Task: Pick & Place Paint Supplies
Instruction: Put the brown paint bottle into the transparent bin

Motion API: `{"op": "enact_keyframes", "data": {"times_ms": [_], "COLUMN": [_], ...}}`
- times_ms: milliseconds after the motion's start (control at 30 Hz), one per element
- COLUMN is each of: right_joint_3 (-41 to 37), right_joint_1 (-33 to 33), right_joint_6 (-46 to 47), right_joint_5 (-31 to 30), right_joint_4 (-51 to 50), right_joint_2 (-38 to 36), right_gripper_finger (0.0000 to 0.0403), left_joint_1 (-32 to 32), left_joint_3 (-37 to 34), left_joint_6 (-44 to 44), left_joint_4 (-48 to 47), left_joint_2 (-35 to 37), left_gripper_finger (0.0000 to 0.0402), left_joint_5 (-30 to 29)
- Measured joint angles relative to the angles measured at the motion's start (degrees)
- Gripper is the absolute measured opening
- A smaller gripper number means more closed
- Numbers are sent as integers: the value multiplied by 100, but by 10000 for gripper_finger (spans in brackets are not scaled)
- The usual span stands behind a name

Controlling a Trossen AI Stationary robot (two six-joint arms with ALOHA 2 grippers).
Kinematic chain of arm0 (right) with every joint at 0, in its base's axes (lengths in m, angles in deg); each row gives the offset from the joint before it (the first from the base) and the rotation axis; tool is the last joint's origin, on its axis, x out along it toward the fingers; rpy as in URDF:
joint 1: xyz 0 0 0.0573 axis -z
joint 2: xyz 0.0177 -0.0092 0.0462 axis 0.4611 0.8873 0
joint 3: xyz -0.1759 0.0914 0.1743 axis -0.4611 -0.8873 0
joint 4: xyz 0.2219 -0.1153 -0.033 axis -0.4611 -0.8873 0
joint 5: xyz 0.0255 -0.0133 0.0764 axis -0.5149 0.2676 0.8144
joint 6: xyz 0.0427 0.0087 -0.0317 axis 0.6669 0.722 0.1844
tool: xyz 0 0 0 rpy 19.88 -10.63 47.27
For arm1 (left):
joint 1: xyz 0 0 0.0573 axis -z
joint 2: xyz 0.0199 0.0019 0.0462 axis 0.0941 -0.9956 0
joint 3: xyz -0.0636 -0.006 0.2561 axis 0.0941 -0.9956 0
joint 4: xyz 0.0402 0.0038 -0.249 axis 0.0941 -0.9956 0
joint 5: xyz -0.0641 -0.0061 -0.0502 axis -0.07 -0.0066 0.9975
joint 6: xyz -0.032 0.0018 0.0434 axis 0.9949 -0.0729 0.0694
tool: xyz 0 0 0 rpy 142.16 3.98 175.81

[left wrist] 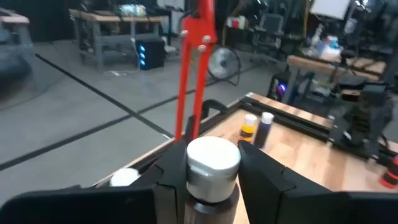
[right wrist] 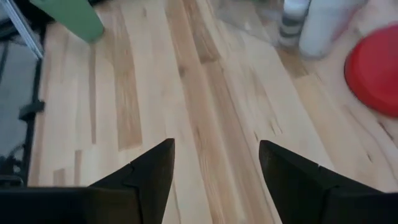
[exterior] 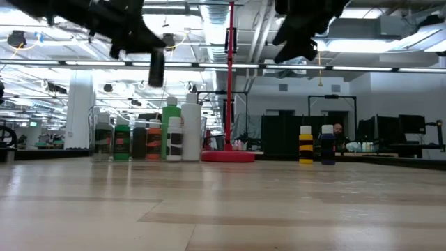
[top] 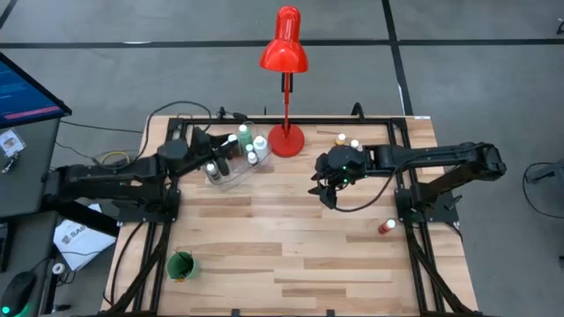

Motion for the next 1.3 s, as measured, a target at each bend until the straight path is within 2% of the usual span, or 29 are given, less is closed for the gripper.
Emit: {"op": "enact_keyframes", "data": {"times_ms": [133,200,633,1300], "right_joint_3": [-116,-114,-112,-112], "right_joint_1": [7,39,59,61], "right_joint_6": [148,181,437,588], "right_joint_5": [-2,-2,-46,-48], "right_joint_4": [138,158,182,185], "right_joint_2": [-6,-5,-8,-8], "right_gripper_finger": [227,227,227,227], "left_joint_1": [0,0,0,-14], "left_joint_3": [-667,-908,-1919,-2079], "left_joint_6": [-24,-24,14,-88], "left_joint_4": [761,840,1885,3150], "left_joint_2": [47,4,-253,-1774], "left_gripper_finger": [92,92,92,102], "left_joint_5": [-149,-328,-697,-951]}}
